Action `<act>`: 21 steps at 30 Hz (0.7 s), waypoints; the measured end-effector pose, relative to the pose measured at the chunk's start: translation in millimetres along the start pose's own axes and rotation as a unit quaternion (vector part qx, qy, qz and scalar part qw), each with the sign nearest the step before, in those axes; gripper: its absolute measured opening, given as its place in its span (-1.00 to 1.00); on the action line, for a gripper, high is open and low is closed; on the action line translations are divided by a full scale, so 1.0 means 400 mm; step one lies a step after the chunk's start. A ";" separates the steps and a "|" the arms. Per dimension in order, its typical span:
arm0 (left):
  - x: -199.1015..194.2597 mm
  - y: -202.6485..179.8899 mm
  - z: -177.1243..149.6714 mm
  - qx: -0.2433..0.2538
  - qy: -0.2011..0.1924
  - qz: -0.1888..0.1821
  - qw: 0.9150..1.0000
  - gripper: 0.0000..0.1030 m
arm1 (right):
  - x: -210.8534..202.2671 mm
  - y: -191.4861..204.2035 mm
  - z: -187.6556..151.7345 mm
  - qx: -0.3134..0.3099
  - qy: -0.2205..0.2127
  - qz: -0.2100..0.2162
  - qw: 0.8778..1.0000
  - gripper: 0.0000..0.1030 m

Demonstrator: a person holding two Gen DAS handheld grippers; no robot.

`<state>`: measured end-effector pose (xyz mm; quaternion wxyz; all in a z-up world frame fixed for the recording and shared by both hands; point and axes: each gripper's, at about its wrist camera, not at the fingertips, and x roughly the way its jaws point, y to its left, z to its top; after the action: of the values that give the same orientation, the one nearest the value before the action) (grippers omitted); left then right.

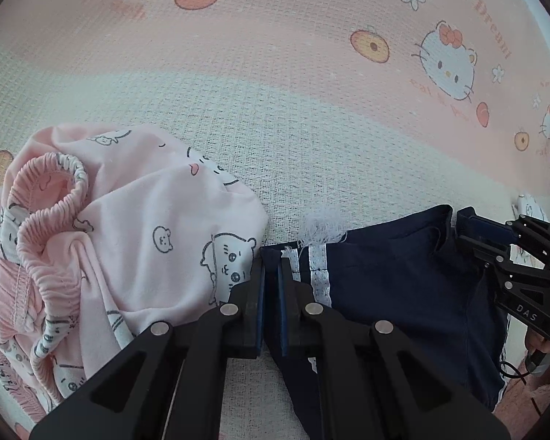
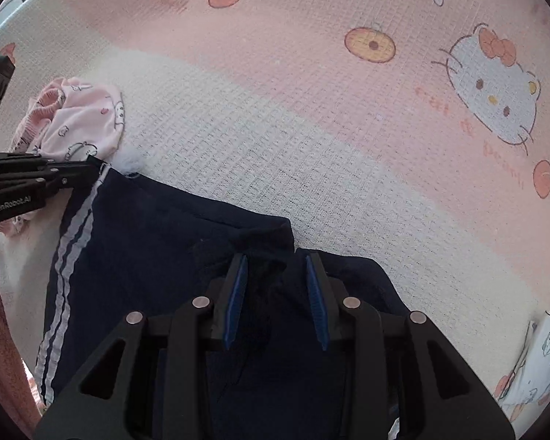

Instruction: Fold clothes

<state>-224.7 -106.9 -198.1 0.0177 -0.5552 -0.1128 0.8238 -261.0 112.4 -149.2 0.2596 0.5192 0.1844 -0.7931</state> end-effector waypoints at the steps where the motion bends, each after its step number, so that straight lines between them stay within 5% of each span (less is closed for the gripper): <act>1: 0.000 0.001 0.000 0.000 0.000 0.000 1.000 -0.89 | -0.010 0.002 -0.001 -0.003 -0.002 0.002 1.000 -0.36; 11: 0.007 0.007 0.002 -0.005 0.003 -0.001 1.000 -0.87 | 0.058 0.010 -0.012 0.001 0.039 0.067 0.997 -0.57; 14: 0.004 0.008 0.000 -0.006 0.000 0.000 1.000 -0.87 | 0.057 0.007 -0.016 -0.007 0.026 0.038 0.999 -0.91; 21: -0.003 0.015 -0.005 -0.014 -0.009 -0.001 1.000 -0.87 | 0.040 -0.128 -0.034 0.081 0.017 -0.024 0.996 -0.96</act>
<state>-222.0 -112.5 -198.8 0.0094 -0.5480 -0.1254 0.8269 -287.3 157.3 -168.1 0.1944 0.5468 0.1368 -0.8028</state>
